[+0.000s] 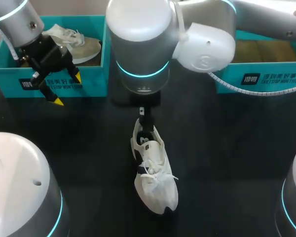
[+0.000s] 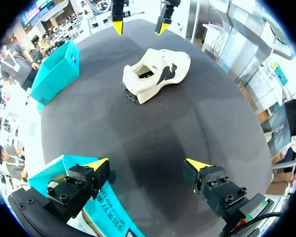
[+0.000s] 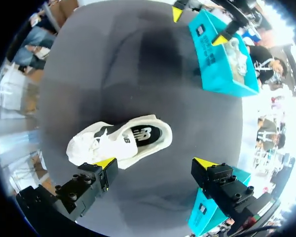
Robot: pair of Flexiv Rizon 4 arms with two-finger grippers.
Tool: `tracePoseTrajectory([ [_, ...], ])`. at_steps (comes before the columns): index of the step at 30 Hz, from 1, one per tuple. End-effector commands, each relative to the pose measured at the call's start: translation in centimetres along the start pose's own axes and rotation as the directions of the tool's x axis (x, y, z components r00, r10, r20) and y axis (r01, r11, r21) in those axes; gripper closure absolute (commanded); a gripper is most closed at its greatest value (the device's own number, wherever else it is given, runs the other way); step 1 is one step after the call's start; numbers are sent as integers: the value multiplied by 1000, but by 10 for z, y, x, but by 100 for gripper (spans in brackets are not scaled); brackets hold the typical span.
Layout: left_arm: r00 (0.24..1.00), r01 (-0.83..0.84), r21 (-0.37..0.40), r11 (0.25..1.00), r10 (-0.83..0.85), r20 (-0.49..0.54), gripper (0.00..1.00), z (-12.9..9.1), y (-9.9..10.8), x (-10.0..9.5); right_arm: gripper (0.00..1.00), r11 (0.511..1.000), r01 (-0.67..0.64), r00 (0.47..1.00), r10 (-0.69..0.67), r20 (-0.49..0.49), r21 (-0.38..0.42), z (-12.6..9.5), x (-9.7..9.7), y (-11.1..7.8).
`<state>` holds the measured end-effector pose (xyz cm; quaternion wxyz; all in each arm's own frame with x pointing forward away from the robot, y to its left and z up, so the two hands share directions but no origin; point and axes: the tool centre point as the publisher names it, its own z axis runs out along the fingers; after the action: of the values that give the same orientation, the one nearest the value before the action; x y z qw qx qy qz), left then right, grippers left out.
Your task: Take the shoe out of the shoebox, open the shoe tongue, remove and reinsert the insole, then place the shoe into the shoebox
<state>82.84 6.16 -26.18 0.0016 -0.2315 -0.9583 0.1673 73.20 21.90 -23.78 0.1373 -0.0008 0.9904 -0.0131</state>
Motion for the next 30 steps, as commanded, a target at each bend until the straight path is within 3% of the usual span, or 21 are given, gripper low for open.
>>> tracePoseTrajectory([
  [1,1000,0,-2,1000,0,-1,0,0,0,0,0,998,59,998,-59,-20,13,17,-8,19],
  [7,1000,0,-2,1000,0,-1,0,0,0,0,0,995,103,994,-103,-41,0,31,-14,27],
  [18,1000,0,-2,1000,0,-1,0,0,0,0,0,985,171,982,-173,-80,-36,74,-24,31],
  [30,1000,0,-2,1000,0,-1,0,0,0,0,0,991,133,985,-134,-104,-19,110,-32,21],
])
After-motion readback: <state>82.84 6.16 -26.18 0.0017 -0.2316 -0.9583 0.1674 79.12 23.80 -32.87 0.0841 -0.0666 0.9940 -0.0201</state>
